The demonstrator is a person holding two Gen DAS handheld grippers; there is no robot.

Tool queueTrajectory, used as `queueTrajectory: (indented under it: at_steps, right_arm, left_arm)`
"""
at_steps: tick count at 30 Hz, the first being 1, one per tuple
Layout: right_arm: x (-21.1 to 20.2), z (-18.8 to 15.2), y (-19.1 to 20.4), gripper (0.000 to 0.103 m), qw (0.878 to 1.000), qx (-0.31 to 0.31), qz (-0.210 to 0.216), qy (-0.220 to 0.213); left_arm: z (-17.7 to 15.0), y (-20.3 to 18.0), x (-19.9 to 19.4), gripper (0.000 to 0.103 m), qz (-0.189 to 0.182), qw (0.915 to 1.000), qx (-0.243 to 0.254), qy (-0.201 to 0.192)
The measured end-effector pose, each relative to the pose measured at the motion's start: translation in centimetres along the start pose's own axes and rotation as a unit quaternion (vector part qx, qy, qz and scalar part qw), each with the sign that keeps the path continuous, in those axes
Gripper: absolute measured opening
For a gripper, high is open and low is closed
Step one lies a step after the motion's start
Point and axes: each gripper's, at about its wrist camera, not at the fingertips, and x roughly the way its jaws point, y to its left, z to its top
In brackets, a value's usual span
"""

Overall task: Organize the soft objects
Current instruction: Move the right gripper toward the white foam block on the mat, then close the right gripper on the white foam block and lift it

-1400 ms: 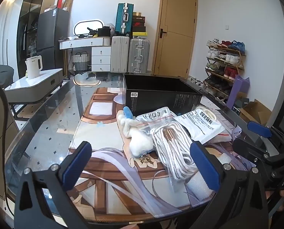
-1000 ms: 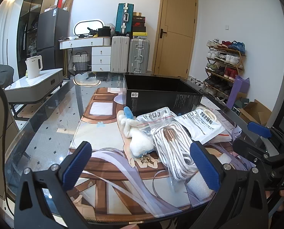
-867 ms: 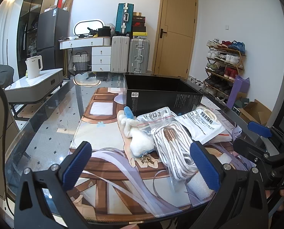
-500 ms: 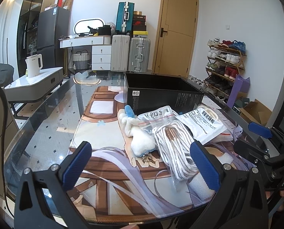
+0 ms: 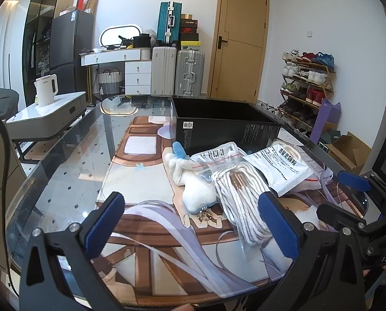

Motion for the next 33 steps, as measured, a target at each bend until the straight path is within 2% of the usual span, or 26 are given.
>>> queueTrajectory:
  at_steps: [3, 7, 17, 27, 33]
  right_arm:
    - [0.2, -0.2, 0.0, 0.102, 1.000, 0.011, 0.012, -0.002]
    - [0.7, -0.3, 0.4, 0.102, 1.000, -0.006, 0.015, 0.008]
    - [1.2, -0.9, 1.9, 0.102, 0.998, -0.012, 0.057, 0.028]
    - [2.1, -1.4, 3.2, 0.102, 0.995, -0.030, 0.080, 0.053]
    - [2.0, -1.4, 3.4, 0.102, 0.994, -0.040, 0.081, 0.059]
  left_arm:
    - [0.1, 0.2, -0.1, 0.103, -0.012, 0.9999, 0.004, -0.003]
    - [0.4, 0.5, -0.3, 0.103, -0.015, 0.9998, 0.004, -0.009]
    - [0.5, 1.1, 0.2, 0.103, -0.037, 0.9993, -0.005, 0.001]
    - [0.4, 0.3, 0.1, 0.103, -0.033, 0.9993, 0.019, -0.004]
    - [0.3, 0.5, 0.2, 0.103, -0.040, 0.9991, 0.011, 0.002]
